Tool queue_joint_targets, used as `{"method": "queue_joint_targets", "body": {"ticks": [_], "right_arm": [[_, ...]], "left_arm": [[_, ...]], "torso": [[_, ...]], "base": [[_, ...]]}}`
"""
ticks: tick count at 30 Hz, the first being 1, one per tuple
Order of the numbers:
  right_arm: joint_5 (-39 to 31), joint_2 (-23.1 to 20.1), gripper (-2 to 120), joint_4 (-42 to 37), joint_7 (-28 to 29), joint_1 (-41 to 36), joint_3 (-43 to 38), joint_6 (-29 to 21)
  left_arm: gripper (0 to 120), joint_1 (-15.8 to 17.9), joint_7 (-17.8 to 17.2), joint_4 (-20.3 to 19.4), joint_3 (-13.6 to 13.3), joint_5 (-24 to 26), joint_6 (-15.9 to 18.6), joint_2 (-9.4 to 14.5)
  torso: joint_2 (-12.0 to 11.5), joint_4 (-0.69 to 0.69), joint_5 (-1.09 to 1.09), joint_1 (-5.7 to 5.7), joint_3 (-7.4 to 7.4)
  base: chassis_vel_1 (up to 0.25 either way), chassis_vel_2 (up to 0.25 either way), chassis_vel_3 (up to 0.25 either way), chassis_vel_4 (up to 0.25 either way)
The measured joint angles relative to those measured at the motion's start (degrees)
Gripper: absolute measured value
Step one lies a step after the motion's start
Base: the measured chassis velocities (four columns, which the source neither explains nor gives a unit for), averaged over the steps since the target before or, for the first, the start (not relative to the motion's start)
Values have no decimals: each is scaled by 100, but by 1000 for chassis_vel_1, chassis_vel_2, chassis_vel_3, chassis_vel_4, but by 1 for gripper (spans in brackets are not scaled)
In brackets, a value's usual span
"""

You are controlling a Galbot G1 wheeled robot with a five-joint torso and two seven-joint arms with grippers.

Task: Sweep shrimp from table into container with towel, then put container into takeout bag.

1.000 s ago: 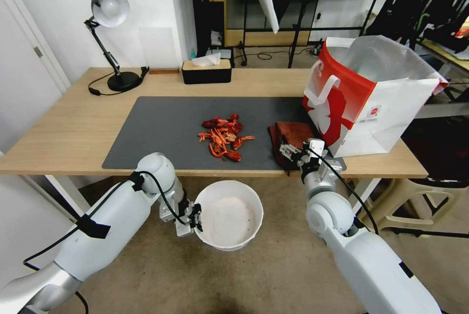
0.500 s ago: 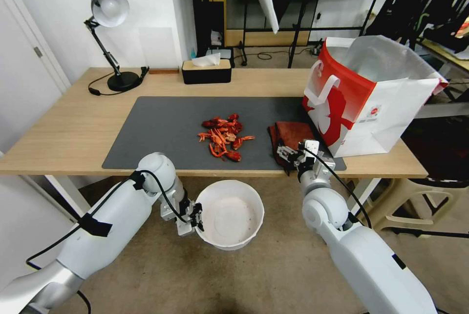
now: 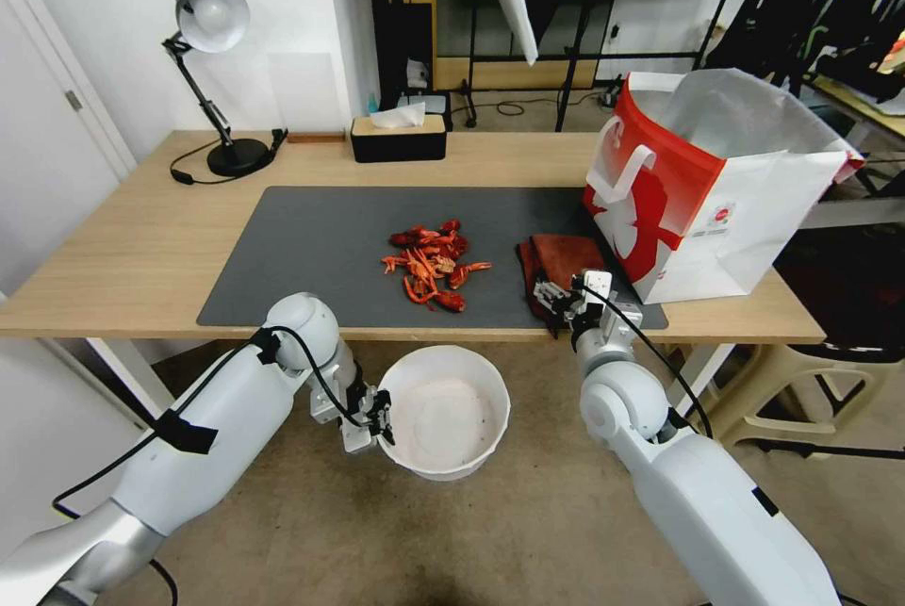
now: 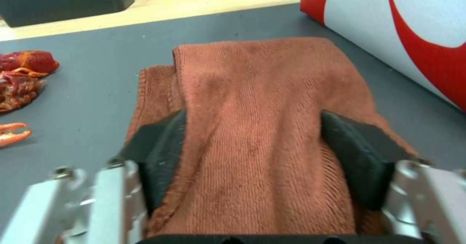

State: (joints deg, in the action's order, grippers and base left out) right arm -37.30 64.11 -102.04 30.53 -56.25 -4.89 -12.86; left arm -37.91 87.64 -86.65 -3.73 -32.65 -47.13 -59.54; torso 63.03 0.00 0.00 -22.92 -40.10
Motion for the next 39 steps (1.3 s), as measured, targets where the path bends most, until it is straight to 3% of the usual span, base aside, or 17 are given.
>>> {"method": "queue_joint_targets", "body": {"ticks": [7, 13, 16, 19, 32, 39], "right_arm": [[-5, -51, 41, -75, 1, -59, -29, -19], [-19, -66, 23, -115, 19, -75, -37, -48], [-30, -70, 8, -118, 34, -79, -40, -62], [-35, -72, 2, -138, 48, -82, -38, -75], [-177, -194, 2, -496, -66, -68, -50, 93], [-579, -614, 2, -588, -506, 365, 42, 490]], "left_arm": [[0, 14, 0, 21, 0, 27, 0, -14], [0, 23, 0, 25, 6, 53, 0, -11], [0, 38, 0, 16, 20, 86, 0, 9], [0, 41, 0, 11, 36, 96, 0, 20], [0, -46, 0, -28, 96, 104, 0, 76], [0, -55, 0, -35, 105, 105, 0, 102]], "torso": [[0, 2, 0, 0, 0], [0, 1, 0, 0, 0], [0, 1, 0, 0, 0], [0, 0, 0, 0, 0], [0, 0, 1, 0, -2], [0, 0, 0, 0, -2]], "base": [[0, 0, 0, 0], [0, 0, 0, 0], [0, 0, 0, 0], [0, 0, 0, 0], [0, 0, 0, 0], [0, 0, 0, 0]]}}
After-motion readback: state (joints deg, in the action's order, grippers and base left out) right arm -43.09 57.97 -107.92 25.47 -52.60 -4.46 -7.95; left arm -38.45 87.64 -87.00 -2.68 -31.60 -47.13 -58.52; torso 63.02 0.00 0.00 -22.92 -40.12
